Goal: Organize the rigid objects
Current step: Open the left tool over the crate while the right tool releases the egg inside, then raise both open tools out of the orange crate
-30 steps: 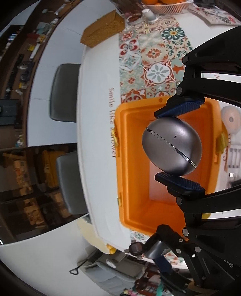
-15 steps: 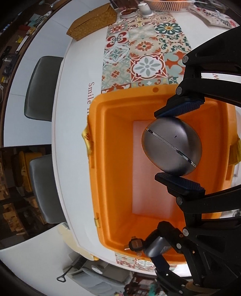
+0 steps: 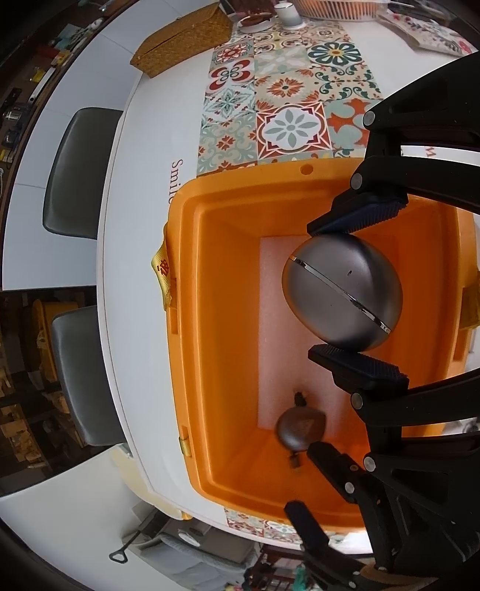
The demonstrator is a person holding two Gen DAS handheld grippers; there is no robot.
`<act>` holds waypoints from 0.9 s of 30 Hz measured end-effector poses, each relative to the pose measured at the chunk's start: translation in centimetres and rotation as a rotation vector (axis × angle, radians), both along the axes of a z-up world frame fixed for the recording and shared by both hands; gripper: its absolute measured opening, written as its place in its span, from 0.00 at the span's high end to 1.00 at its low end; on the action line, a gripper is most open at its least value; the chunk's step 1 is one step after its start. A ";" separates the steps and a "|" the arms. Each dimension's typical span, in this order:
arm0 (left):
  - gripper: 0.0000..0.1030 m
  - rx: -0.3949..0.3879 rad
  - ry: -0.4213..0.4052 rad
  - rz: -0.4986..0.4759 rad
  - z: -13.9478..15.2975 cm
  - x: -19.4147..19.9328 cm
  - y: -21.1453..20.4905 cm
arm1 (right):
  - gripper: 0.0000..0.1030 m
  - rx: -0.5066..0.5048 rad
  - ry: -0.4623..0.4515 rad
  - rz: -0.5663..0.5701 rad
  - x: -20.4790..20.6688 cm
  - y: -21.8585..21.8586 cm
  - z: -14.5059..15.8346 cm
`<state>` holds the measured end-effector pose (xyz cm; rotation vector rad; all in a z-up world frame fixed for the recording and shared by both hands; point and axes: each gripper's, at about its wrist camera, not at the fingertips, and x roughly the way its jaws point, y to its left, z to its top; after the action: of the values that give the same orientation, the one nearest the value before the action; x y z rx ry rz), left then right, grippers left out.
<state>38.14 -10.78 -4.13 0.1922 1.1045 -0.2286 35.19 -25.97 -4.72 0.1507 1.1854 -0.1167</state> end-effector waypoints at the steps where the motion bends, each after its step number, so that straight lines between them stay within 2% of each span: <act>1: 0.22 0.002 -0.011 0.009 0.3 -0.1 0.2 | 0.42 0.001 -0.001 -0.001 0.0 0.0 0.0; 9: 0.19 0.000 -0.044 0.054 1.5 -0.7 1.5 | 0.41 0.016 0.002 0.013 0.1 0.1 0.3; 12: 0.19 -0.002 -0.056 0.066 1.9 -1.1 1.9 | 0.29 -0.009 -0.012 0.007 -0.1 0.4 0.7; 13: 0.19 -0.003 -0.059 0.068 2.0 -1.2 2.1 | 0.28 -0.014 -0.019 0.008 -0.2 0.5 0.9; 17: 0.18 -0.018 -0.071 0.082 2.5 -2.2 2.7 | 0.28 -0.018 -0.036 -0.003 -0.9 0.5 1.6; 20: 0.14 -0.026 -0.088 0.087 3.1 -3.0 3.1 | 0.28 -0.007 -0.058 -0.012 -1.9 0.4 2.1; 27: 0.13 -0.056 -0.115 0.089 4.4 -5.1 4.0 | 0.28 0.005 -0.140 -0.035 -4.8 0.6 4.3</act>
<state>33.01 -6.75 0.29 0.1041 0.9892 -0.1666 30.41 -25.40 -0.46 0.1812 1.0433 -0.1322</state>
